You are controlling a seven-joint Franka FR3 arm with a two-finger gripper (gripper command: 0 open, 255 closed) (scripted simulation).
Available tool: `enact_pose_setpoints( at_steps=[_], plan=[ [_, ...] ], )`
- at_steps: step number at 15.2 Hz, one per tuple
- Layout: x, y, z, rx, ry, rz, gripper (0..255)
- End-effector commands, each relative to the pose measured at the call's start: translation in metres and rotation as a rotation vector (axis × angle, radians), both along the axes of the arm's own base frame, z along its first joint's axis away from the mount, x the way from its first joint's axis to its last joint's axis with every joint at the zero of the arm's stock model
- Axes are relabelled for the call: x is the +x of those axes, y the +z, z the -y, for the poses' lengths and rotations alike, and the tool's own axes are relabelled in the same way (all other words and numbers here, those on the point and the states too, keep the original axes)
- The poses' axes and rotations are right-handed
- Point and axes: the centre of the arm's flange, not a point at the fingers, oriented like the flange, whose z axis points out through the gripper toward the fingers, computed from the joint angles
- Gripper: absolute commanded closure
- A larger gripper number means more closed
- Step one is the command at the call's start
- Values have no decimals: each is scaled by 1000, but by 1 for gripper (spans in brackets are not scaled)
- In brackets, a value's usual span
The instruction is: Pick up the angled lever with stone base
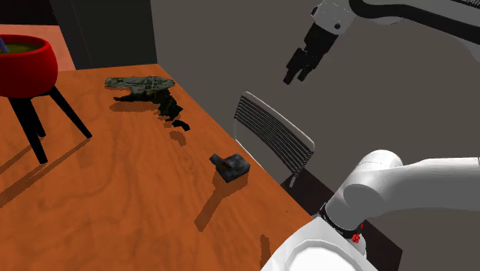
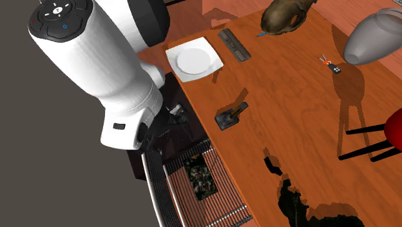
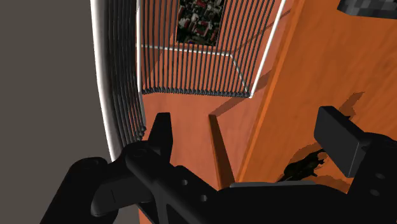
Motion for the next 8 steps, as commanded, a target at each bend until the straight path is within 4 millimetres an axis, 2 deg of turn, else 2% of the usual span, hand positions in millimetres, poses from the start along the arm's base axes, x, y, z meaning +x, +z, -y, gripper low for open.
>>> enact_pose_setpoints(
  at_steps=[1,8],
  plan=[
    [0,0,0,0,0,0,0],
    [43,-30,-79,-70,376,-21,0]
  ],
)
